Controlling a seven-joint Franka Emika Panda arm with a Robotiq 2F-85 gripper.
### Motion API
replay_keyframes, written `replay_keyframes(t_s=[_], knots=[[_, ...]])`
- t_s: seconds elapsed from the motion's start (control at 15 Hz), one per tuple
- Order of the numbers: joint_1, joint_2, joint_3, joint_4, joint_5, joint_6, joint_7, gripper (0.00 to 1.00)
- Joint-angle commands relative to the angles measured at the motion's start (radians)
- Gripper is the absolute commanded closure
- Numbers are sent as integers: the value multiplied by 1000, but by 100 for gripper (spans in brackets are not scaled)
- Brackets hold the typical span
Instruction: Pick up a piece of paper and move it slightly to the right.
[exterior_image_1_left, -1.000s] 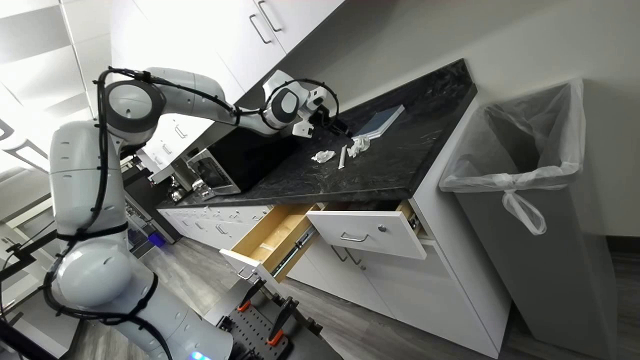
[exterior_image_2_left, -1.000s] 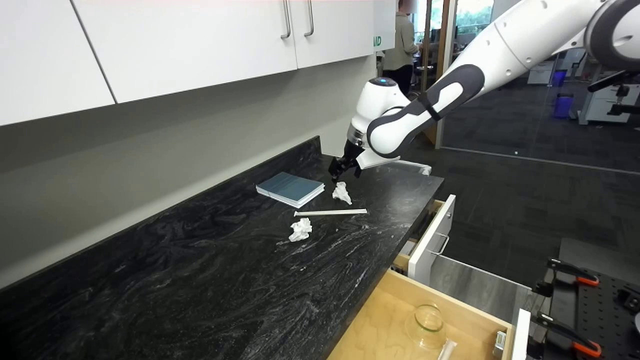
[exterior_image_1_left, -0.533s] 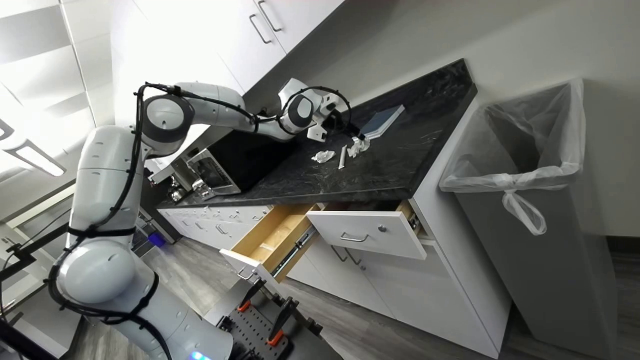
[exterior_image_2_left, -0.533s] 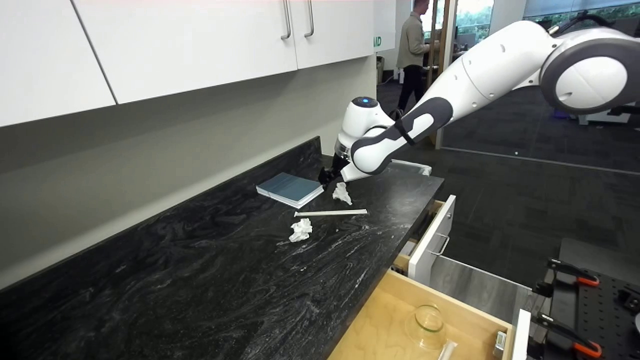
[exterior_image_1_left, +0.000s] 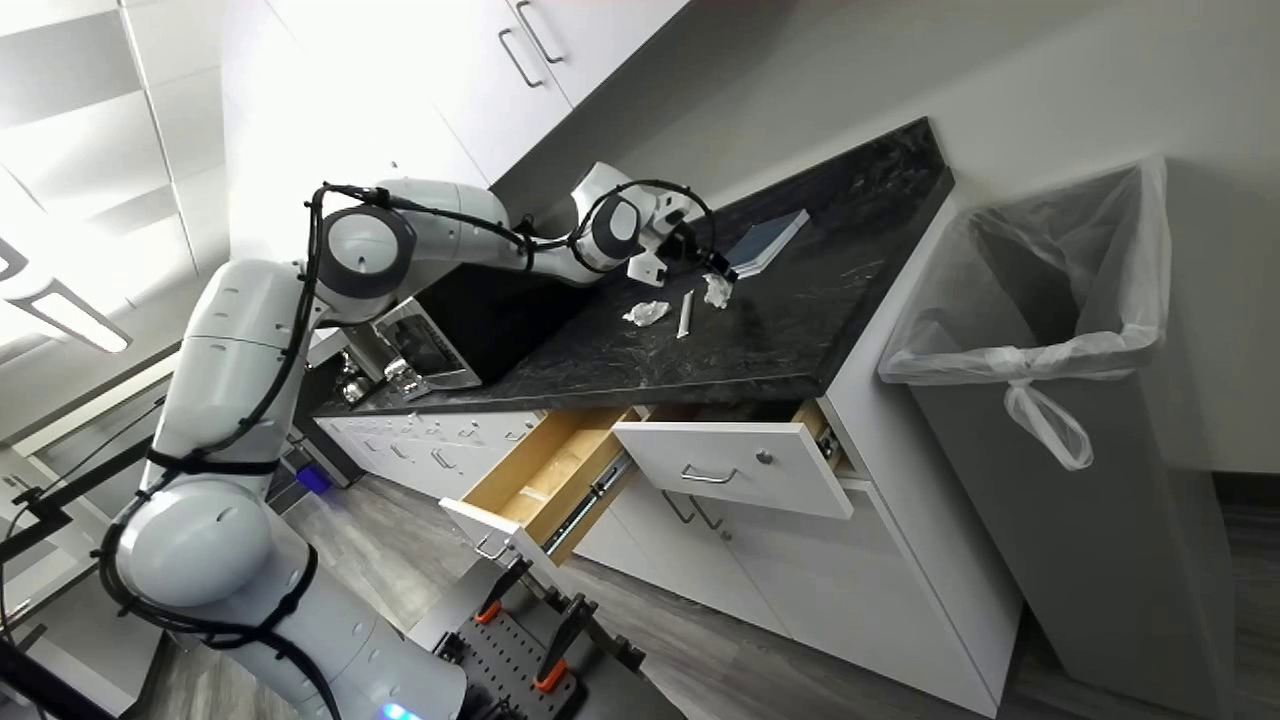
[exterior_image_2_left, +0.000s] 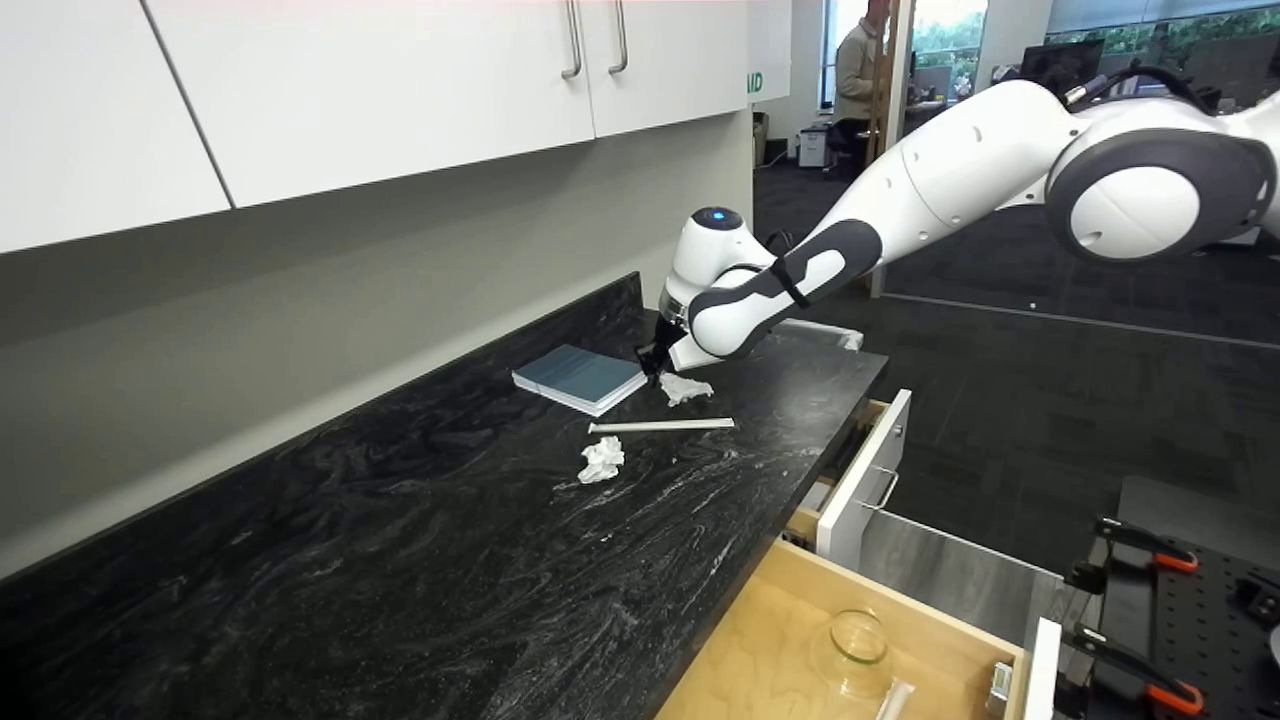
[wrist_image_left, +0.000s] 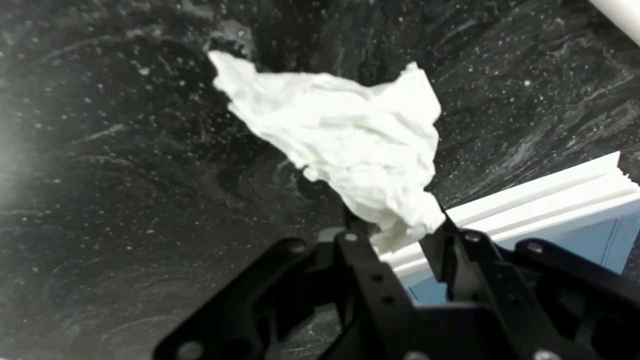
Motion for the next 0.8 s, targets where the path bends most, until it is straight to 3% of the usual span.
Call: replay_keyframes(t_s=[0.0, 0.33, 0.73], knots=[[12, 18, -16, 59, 27, -49, 20, 96], [15, 3, -16, 51, 33, -50, 21, 99], [113, -179, -163, -123, -25, -104, 203, 99]])
